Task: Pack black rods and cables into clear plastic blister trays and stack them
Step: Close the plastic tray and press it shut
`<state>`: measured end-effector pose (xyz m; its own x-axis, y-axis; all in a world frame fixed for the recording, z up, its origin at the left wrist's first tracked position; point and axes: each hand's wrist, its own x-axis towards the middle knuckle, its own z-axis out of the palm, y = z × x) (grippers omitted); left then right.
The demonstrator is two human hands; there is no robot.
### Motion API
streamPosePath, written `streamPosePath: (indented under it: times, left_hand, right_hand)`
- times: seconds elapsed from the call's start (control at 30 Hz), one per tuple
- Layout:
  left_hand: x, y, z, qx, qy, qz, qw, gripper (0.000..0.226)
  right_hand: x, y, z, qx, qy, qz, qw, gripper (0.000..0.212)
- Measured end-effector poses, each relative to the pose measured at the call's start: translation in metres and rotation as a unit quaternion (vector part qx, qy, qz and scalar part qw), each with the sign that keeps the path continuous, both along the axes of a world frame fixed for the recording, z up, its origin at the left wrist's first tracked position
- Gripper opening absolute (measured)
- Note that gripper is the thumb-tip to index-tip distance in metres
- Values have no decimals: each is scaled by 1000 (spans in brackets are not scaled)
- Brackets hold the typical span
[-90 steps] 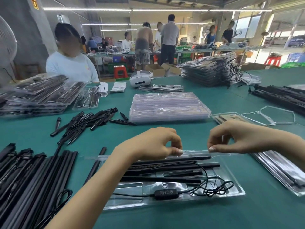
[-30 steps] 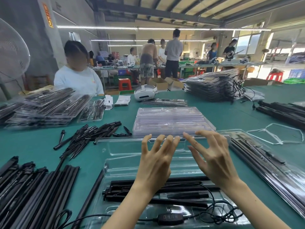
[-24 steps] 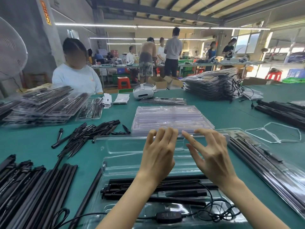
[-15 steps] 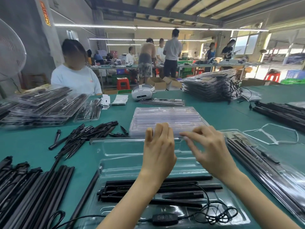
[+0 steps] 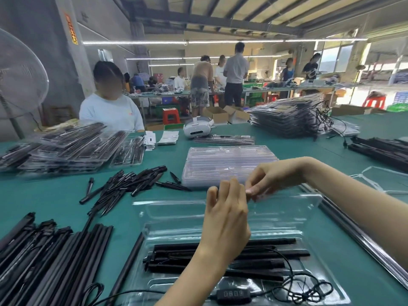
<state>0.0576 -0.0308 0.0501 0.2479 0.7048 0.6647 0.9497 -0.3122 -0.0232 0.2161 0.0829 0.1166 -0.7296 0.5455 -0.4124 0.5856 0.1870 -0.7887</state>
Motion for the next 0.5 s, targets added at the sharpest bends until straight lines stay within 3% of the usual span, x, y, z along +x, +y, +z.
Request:
streamPosePath:
  times: [0.1,0.23,0.37,0.5]
  left_hand:
    - [-6,-4,-6,2,-20,-19,1000,35]
    - [-8,-10,-11,2,-27,-27,999,37]
    - [-4,-13,-17,7,-28,-21,999,47]
    - [-2,-15,-23,11,-19,-23,999,53]
  right_hand:
    - [-2,1,-8,-62,9,38,997,22]
    - [-7,-5,-4,-60,-1,53,997,21]
    - [-11,-15,2,61,-40,57,996,18]
    - [-19,-28,7,199,-123,88,968,33]
